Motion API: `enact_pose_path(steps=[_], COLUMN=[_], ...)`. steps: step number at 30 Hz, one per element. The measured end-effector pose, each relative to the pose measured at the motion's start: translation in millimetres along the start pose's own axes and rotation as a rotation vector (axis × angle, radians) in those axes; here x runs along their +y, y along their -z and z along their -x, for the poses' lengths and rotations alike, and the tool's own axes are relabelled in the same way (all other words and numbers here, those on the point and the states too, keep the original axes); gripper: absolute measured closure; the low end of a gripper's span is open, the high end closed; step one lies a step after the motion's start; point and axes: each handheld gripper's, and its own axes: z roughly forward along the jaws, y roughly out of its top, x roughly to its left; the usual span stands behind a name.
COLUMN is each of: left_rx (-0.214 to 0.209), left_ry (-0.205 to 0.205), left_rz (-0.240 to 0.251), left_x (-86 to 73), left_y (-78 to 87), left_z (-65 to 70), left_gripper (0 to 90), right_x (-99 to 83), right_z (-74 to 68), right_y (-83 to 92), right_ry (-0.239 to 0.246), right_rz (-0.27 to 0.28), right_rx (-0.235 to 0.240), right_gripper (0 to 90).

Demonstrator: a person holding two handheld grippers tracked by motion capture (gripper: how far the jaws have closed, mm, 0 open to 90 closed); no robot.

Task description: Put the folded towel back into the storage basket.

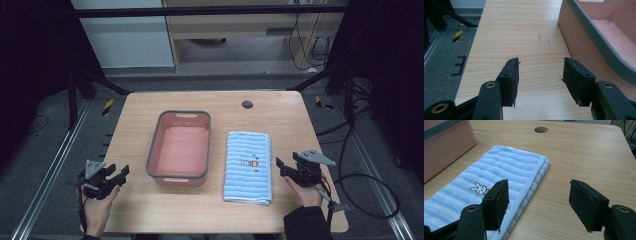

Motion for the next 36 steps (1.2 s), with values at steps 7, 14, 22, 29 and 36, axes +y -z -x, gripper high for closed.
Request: enact_pose_path(steps=[7, 14, 22, 29, 36], left_rx=[-0.040, -0.086, -0.129, -0.148, -0.170], left_ry=[-0.005, -0.028, -0.050, -0.073, -0.101], left_rz=[0.014, 0.042, 0.072, 0.078, 0.094], left_x=[6.9, 17.2, 24.8, 32.6, 42.6], left_y=[7.2, 16.9, 24.5, 23.0, 23.6], left_z=[9.5, 21.7, 34.9, 47.0, 59.6], left_gripper=[43.2, 40.1, 38.6, 38.2, 37.7], right_x=[6.0, 12.8, 18.4, 25.8, 35.4], right_z=[-4.0, -1.8, 0.9, 0.9, -0.4], right_y=[4.4, 13.7, 20.1, 19.1, 19.7], right_ry=[0.020, 0.019, 0.024, 0.032, 0.037], right_rz=[0.009, 0.055, 0.070, 0.076, 0.094], right_rx=[0.022, 0.011, 0.016, 0.040, 0.057], right_gripper=[30.3, 29.5, 30.4, 34.5, 36.7])
